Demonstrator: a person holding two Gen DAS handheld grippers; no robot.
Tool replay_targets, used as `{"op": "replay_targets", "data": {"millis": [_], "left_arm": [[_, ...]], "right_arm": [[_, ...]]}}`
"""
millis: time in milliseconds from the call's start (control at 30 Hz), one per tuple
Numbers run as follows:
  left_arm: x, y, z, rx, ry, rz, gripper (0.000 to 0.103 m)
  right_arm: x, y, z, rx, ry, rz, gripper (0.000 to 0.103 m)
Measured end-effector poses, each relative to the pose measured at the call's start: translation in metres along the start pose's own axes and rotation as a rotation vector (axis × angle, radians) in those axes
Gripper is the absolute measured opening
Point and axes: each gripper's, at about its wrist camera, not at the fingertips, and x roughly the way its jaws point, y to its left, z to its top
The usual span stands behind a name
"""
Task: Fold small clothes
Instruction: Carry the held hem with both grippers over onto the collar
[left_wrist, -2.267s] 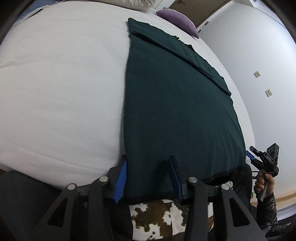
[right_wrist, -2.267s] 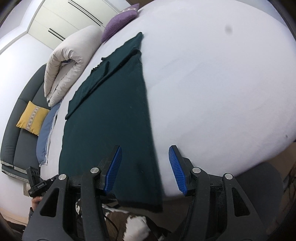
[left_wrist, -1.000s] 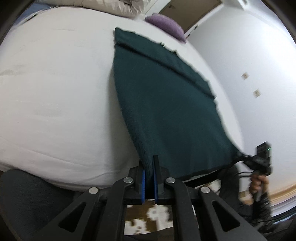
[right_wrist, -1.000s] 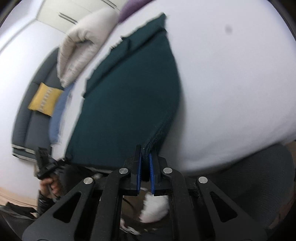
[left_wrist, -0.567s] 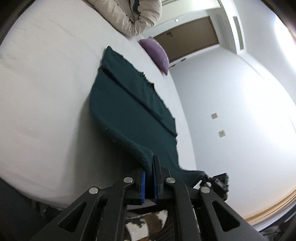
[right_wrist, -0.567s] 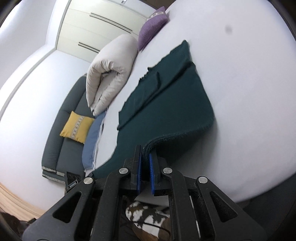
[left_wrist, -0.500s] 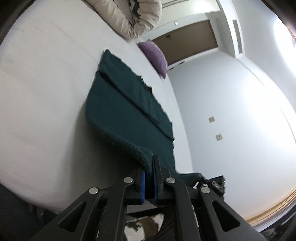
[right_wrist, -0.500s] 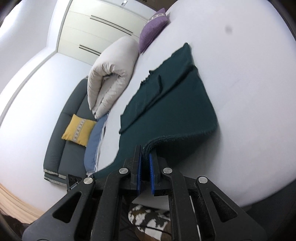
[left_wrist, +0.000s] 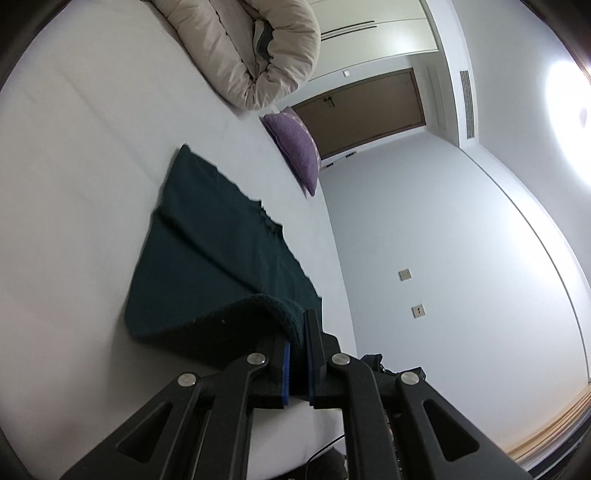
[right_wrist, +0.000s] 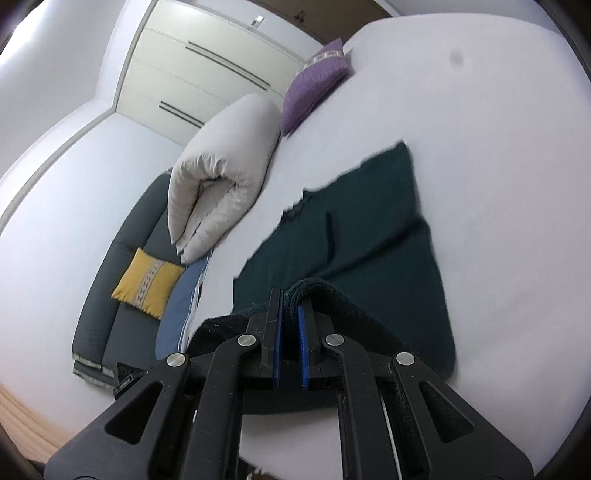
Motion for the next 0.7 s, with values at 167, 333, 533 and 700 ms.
{"op": "replay_targets", "data": {"millis": [167,333,533,700], "left_arm": [[0.028,0.005,0.034,-0.010,-0.011,0.015,0.007],[0.062,0.008,0.066,0.003,-0.003,0.047,0.007],[0.099,0.018,0.097,0.004,-0.004,0.080,0.007],[0.125,0.031,0.120,-0.008,-0.012,0.108,0.007]], "right_arm": [[0.025,-0.005,0.038,0.000,-0.045,-0.023,0.006],[0.056,-0.019,0.067,0.008,-0.053,-0.056,0.006],[0.099,-0.036,0.094,0.002,-0.044,-0.118,0.006],[0.129,-0.049,0.111,0.007,-0.038,-0.153,0.006]]}}
